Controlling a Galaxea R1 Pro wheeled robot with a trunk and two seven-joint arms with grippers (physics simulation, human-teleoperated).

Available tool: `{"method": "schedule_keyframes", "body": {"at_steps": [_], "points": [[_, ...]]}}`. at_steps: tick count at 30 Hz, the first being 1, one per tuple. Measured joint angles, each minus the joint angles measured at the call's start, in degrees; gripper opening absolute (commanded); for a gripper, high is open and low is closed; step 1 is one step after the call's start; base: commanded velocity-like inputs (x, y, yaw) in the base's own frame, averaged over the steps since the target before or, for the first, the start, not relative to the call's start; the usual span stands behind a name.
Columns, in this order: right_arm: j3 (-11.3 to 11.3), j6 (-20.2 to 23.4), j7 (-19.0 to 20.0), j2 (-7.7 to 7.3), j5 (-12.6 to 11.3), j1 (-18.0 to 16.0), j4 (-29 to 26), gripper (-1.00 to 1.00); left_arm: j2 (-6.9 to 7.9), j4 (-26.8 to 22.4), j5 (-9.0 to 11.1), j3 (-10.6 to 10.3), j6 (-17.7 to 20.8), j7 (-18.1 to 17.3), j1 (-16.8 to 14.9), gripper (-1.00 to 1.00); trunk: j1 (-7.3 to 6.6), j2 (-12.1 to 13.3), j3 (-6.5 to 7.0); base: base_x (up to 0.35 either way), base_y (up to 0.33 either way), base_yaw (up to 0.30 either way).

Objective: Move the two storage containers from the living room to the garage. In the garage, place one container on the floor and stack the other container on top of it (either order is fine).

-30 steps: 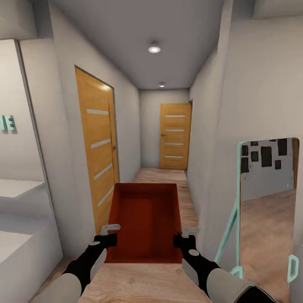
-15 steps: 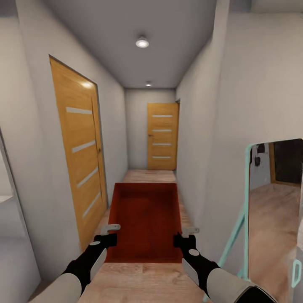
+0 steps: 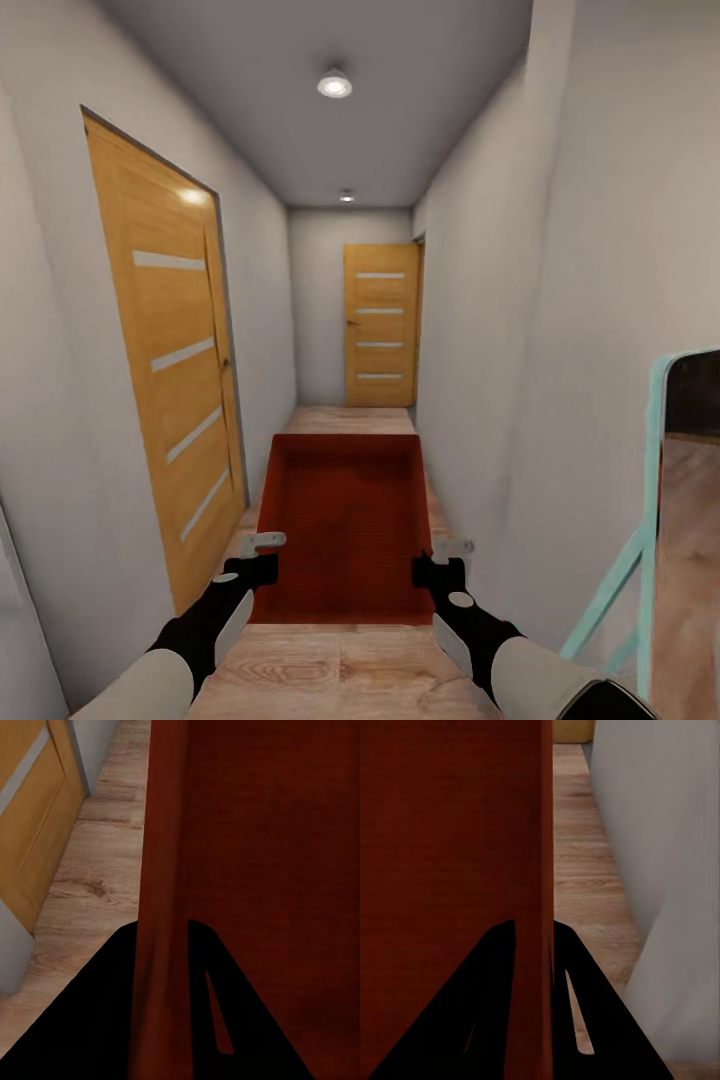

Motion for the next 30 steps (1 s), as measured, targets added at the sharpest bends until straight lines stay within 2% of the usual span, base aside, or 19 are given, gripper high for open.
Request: {"method": "schedule_keyframes", "body": {"at_steps": [30], "points": [[0.0,0.0,0.0,0.01,0.0,0.0,0.1,-1.00,-0.01,0.0,0.0,0.1,0.0,0.0,0.0,-1.00,0.00,0.0,0.00,0.319,0.098,0.000]]}}
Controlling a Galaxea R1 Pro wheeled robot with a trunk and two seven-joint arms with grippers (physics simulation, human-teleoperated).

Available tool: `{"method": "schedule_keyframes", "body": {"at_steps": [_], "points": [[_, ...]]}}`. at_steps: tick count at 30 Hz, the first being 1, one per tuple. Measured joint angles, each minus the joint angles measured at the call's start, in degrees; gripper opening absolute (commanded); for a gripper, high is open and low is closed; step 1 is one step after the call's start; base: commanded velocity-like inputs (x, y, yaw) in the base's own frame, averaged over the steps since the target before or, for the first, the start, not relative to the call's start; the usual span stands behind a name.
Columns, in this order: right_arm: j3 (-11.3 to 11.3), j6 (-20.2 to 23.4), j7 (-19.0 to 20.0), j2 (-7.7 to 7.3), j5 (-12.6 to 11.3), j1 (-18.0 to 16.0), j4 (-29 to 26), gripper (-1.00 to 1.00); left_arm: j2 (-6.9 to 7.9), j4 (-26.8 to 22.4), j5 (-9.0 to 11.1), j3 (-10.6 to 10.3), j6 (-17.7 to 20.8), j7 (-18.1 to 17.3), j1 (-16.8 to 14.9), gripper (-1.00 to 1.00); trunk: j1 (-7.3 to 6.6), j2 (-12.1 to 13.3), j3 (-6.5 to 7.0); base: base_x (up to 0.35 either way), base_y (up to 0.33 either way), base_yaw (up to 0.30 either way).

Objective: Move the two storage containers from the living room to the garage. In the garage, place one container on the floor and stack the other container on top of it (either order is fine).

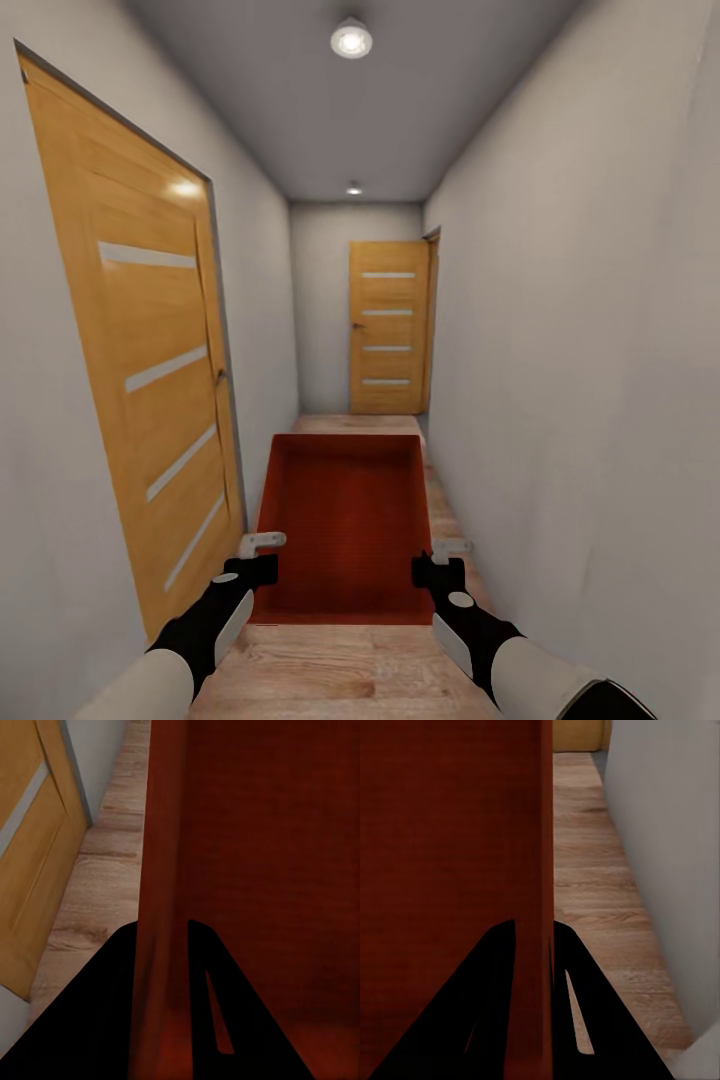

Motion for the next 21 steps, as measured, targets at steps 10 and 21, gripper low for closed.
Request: {"method": "schedule_keyframes", "body": {"at_steps": [10,21], "points": [[0.0,0.0,0.0,-0.04,0.0,0.0,-0.1,-1.00,-0.02,0.0,0.1,-0.1,0.0,0.1,0.0,-1.00,0.00,0.0,0.00,0.319,0.098,0.000],[0.0,0.0,0.0,-0.03,0.0,0.0,0.0,-1.00,-0.01,-0.1,0.0,-0.1,0.0,0.0,0.0,-1.00,0.00,0.0,0.00,0.319,0.098,0.000]]}}
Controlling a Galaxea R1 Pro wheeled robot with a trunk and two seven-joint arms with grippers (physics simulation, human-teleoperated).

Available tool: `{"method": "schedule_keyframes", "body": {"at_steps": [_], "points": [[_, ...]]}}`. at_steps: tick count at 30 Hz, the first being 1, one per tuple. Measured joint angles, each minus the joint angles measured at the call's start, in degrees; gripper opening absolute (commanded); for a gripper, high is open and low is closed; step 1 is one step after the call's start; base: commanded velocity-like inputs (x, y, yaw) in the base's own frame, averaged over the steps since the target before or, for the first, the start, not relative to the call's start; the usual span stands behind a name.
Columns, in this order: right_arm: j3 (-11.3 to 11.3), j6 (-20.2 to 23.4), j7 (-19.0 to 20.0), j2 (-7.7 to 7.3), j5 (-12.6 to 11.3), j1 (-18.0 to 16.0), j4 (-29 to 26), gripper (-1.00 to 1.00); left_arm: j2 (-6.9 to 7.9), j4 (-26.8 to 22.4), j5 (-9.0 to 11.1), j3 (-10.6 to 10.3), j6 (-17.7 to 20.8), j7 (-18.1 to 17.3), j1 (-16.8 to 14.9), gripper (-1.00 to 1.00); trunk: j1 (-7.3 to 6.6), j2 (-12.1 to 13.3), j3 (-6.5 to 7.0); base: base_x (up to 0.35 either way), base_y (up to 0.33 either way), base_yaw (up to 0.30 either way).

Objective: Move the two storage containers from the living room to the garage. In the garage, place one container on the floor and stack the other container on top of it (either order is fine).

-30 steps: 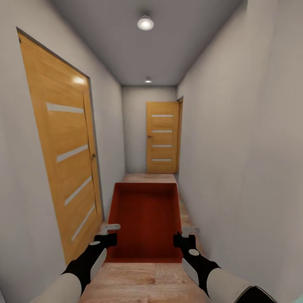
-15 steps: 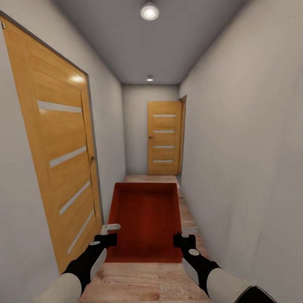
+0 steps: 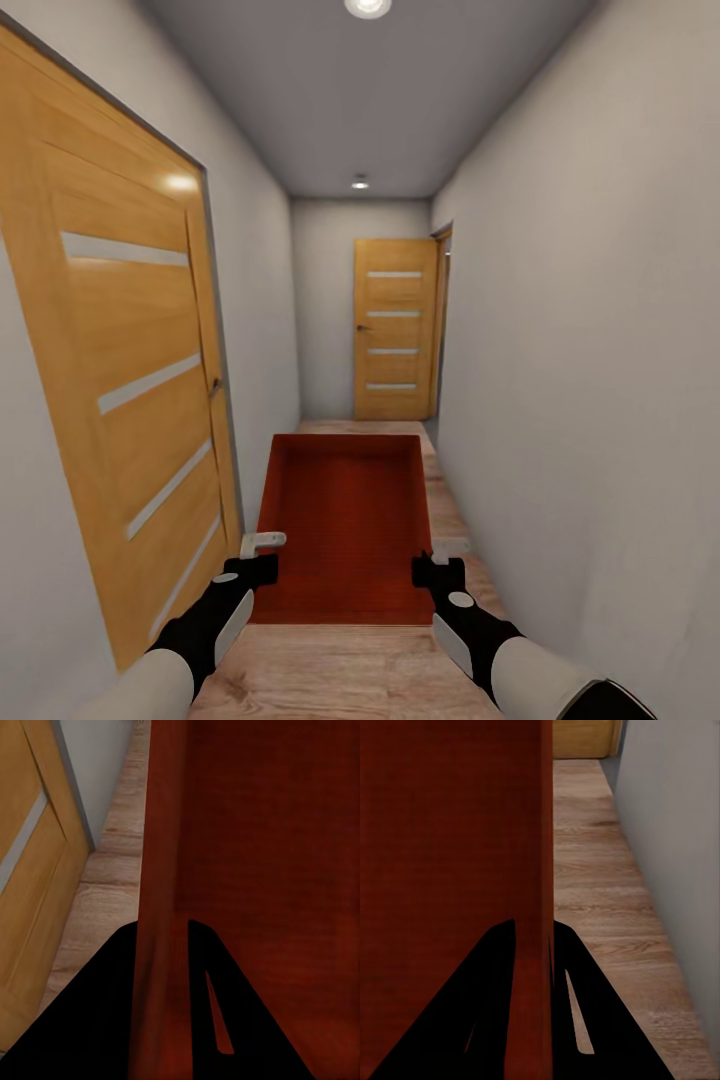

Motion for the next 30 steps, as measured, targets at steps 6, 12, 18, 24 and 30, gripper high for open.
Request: {"method": "schedule_keyframes", "body": {"at_steps": [6,12,18,24,30], "points": [[0.0,0.0,0.0,0.01,0.0,0.0,0.0,-1.00,0.00,0.0,0.0,0.0,0.0,0.0,0.0,-1.00,0.00,0.0,0.00,0.319,0.098,0.000],[0.0,0.1,0.0,0.00,0.0,0.0,0.0,-1.00,0.00,0.0,0.0,0.0,0.0,0.0,0.0,-1.00,0.00,0.0,0.00,0.319,0.098,0.000],[0.0,0.1,0.0,-0.02,0.0,0.0,-0.1,-1.00,-0.02,0.0,0.0,0.0,0.0,0.0,0.0,-1.00,0.00,0.0,0.00,0.319,0.097,0.000],[0.0,0.0,0.0,0.03,0.0,0.0,0.0,-1.00,0.03,0.0,0.0,-0.1,0.0,0.0,0.0,-1.00,0.00,0.0,0.00,0.321,0.035,0.000],[0.0,0.0,0.0,0.01,0.0,0.0,0.0,-1.00,0.02,0.0,0.1,-0.1,0.0,0.0,0.0,-1.00,0.00,0.0,0.00,0.323,0.003,0.000]]}}
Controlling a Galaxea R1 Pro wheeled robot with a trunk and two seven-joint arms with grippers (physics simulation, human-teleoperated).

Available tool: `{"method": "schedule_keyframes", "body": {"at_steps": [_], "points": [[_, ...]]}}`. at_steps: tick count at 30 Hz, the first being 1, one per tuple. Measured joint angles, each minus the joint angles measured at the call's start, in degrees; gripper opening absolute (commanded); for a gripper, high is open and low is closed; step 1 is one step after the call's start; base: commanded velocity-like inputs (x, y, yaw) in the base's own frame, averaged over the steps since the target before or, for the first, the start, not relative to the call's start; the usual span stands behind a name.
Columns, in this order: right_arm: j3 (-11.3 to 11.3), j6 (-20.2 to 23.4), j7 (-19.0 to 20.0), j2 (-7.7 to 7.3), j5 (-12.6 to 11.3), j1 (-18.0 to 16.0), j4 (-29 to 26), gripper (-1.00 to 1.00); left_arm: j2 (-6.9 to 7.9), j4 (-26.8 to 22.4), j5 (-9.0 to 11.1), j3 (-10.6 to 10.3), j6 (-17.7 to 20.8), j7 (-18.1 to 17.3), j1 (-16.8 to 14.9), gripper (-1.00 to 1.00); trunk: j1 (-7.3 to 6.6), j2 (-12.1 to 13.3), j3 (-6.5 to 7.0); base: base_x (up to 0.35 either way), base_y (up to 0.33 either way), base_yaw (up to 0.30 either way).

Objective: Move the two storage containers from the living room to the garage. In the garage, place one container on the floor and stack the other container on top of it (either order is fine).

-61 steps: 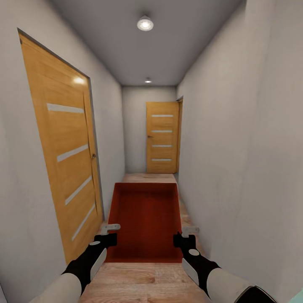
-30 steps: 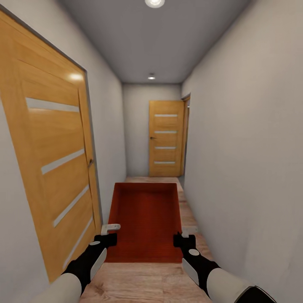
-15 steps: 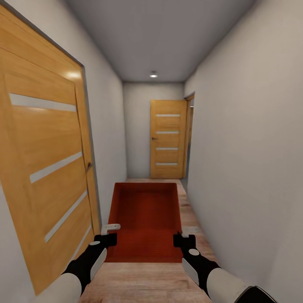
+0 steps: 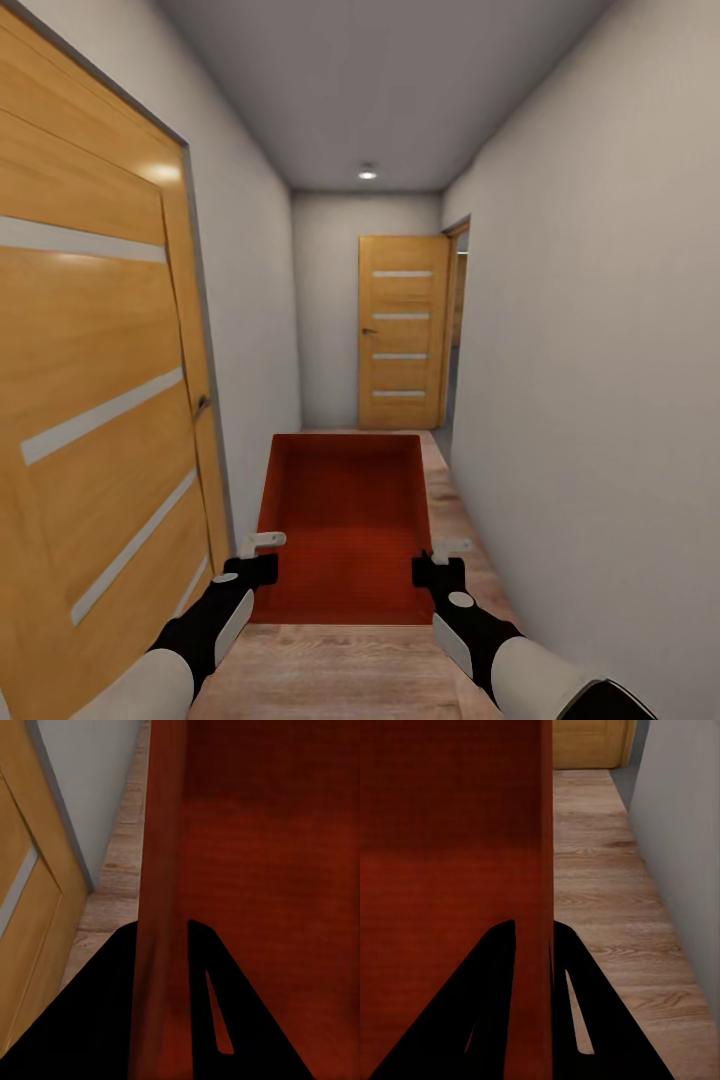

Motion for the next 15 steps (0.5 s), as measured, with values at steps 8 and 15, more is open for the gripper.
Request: {"method": "schedule_keyframes", "body": {"at_steps": [8,15], "points": [[0.0,0.1,0.0,-0.04,0.0,0.0,-0.1,-1.00,-0.03,0.0,0.0,0.1,0.0,0.0,0.0,-1.00,0.00,0.0,0.00,0.323,0.000,0.000],[0.0,0.1,0.0,-0.02,0.0,0.0,0.0,-1.00,-0.02,0.0,0.0,0.0,0.0,0.0,0.0,-1.00,0.00,0.0,0.00,0.323,0.000,0.000]]}}
